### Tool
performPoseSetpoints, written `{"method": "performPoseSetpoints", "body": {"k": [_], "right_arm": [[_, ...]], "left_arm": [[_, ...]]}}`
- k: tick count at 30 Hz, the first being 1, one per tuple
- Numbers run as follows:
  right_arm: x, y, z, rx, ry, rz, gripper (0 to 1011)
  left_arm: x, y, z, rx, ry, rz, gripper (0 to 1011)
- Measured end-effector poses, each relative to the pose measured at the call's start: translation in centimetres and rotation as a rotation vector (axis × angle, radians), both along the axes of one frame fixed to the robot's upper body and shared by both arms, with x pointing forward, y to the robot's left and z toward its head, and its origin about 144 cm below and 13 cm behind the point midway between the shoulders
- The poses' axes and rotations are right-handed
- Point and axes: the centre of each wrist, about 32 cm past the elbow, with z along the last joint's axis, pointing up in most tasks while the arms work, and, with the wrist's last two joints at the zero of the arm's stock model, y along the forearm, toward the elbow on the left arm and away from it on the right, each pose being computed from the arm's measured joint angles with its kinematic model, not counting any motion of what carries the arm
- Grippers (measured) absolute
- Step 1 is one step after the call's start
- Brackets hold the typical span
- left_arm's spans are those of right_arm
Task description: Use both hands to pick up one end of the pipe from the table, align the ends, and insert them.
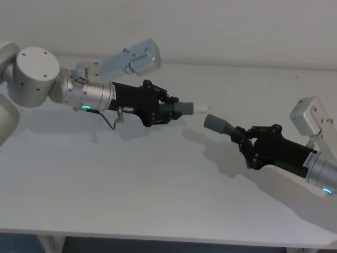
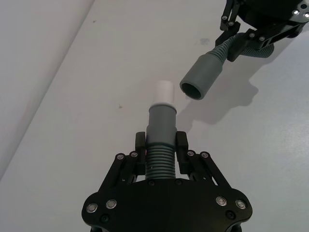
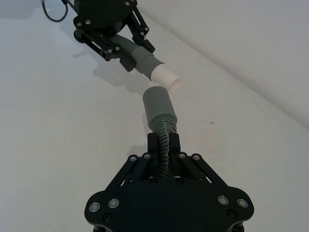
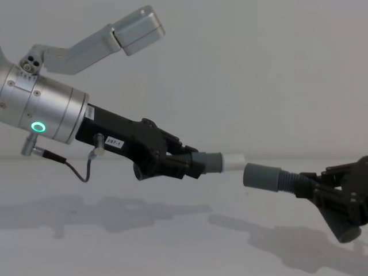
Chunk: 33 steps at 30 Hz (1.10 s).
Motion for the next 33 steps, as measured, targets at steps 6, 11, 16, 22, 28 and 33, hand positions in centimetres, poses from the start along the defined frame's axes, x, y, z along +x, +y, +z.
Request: {"method": "performPoseSetpoints", "body": {"k": [6, 11, 16, 22, 28, 33], "right_arm": [[0.11, 0.06, -0.12, -0.001, 0.005, -0.002, 132], [0.19, 0.11, -0.18, 0.002, 0.007, -0.005, 132], [0.26, 0.12, -0.22, 0.005, 0.011, -0.009, 132], [0.35, 0.11, -0.26, 0.008, 0.015, -0.016, 132], [0.48, 0.08, -0.26, 0.012, 0.021, -0.025, 132], [0.58, 0.07, -0.25, 0.014, 0.025, -0.03, 132]], "left_arm": [[-0.04, 0.0, -0.09, -0.001, 0.006, -0.005, 354], [-0.04, -0.06, -0.14, -0.002, 0.011, -0.011, 354], [-0.02, -0.13, -0.2, -0.001, 0.015, -0.014, 354], [0.0, -0.26, -0.25, 0.006, 0.018, -0.018, 354], [0.05, -0.42, -0.25, 0.014, 0.022, -0.021, 354], [0.09, -0.52, -0.24, 0.019, 0.025, -0.021, 354]]}}
